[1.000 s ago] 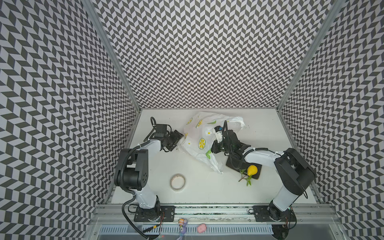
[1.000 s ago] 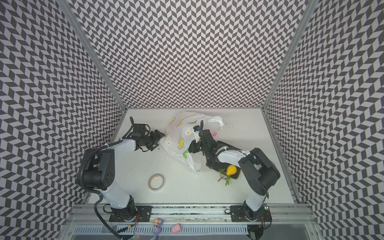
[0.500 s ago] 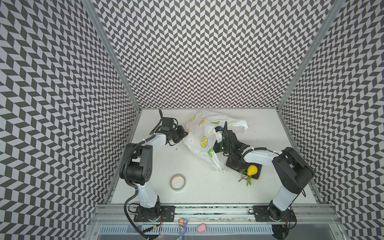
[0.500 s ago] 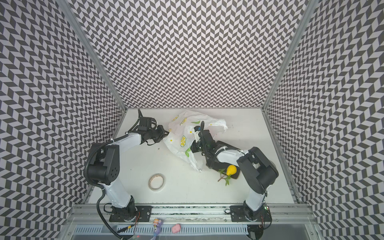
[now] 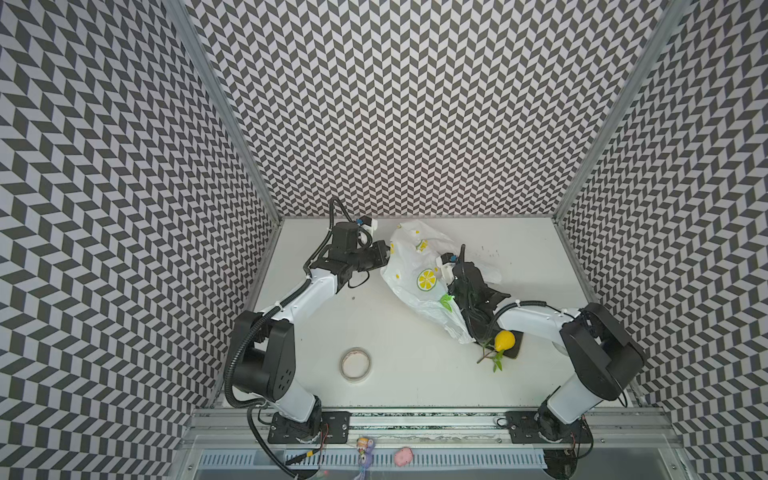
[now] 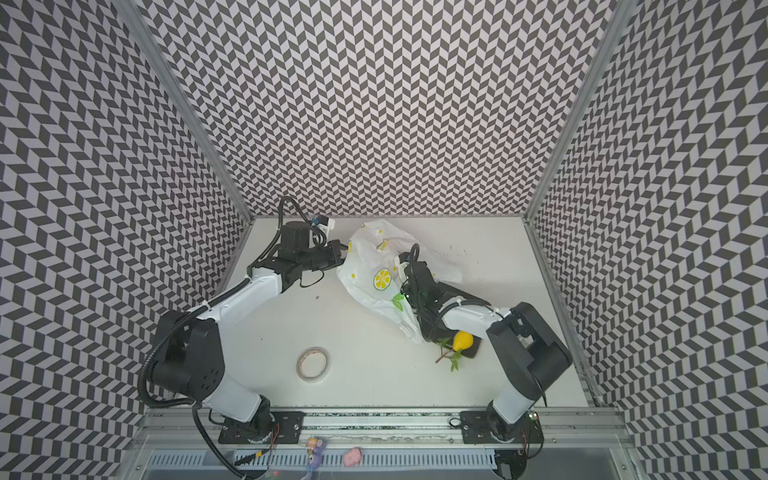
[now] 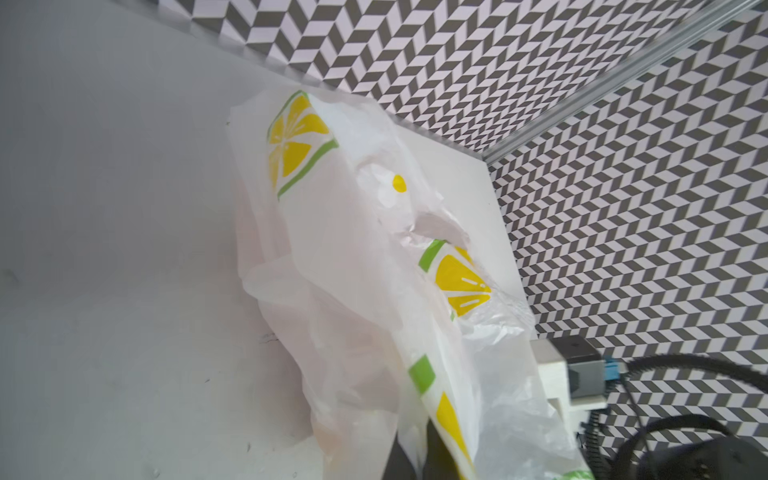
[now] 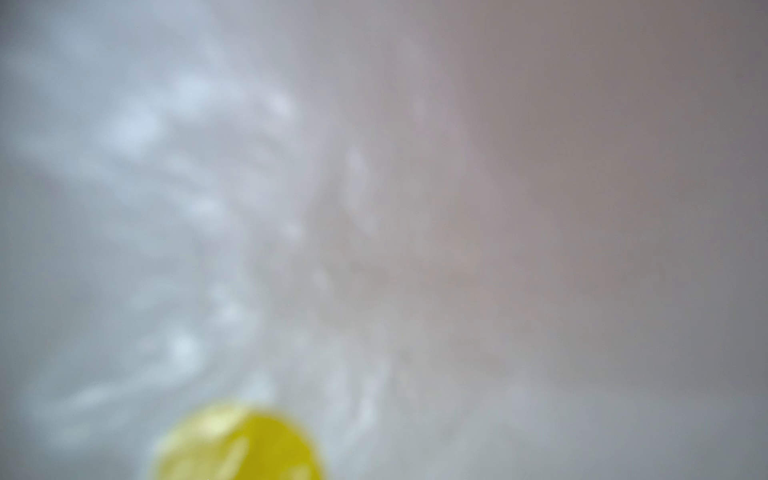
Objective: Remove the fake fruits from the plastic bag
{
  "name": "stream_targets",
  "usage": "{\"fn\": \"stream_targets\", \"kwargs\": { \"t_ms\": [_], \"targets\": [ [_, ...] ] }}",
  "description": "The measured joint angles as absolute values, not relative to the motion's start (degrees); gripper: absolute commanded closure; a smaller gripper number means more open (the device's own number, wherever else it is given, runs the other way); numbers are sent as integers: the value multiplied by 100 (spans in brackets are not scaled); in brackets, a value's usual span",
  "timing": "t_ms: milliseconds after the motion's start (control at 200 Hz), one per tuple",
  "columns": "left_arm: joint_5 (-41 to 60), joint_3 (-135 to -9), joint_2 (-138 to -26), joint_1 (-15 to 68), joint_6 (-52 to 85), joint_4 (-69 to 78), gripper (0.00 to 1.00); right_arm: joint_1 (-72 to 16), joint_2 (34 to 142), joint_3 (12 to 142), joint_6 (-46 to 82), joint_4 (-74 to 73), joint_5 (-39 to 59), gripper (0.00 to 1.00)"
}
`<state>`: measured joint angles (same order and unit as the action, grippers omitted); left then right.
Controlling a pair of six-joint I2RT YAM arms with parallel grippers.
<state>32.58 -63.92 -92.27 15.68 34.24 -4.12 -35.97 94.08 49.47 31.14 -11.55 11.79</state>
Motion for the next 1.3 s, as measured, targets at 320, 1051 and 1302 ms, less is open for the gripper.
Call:
{"fn": "stream_targets", "kwargs": {
  "t_ms": [320, 1051, 1302],
  "targets": [
    [2497, -6125, -9990, 947, 3715, -991, 35, -3592, 9496, 5336, 2897, -633, 978, 0],
    [1507, -7417, -7819, 3089, 3575, -3406, 19, -3568, 8689, 5009, 2714, -191, 878, 6],
    [1588, -7568, -7935, 3955, 3758, -3822, 13, -3544, 7679, 4278, 3238, -482, 943, 8]
  ]
}}
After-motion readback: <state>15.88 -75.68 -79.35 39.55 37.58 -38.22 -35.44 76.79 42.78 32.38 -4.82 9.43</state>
